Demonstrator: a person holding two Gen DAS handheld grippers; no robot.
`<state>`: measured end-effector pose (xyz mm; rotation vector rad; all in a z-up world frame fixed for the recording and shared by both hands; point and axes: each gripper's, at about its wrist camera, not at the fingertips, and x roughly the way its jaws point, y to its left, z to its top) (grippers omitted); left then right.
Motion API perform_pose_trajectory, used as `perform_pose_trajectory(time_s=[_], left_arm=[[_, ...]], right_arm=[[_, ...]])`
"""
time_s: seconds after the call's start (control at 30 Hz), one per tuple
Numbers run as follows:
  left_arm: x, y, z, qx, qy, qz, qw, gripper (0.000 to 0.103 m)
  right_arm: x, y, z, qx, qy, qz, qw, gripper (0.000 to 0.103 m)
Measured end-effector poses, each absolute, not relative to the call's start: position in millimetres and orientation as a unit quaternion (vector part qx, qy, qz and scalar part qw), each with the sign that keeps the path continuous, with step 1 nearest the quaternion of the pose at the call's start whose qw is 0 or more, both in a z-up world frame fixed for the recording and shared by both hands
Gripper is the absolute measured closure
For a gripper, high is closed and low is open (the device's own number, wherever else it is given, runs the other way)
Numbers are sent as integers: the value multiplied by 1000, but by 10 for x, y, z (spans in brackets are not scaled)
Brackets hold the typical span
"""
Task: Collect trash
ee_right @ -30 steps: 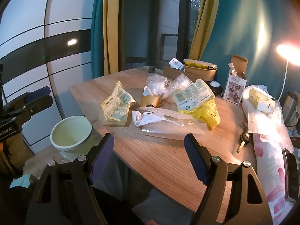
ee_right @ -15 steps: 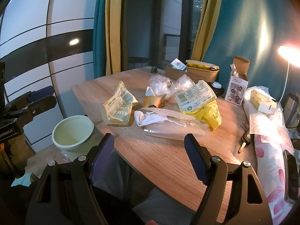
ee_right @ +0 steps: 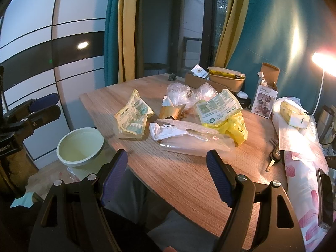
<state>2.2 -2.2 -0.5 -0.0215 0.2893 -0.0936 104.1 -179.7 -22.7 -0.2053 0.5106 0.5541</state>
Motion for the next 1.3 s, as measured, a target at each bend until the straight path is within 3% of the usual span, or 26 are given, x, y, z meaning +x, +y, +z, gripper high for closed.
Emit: perform_pose_trajectory(time_s=[1.3], left_arm=[[37,-90,8,-9,141,-49,989,36]], right_arm=[[1035,-1802,-222,-102,249,269,925,26]])
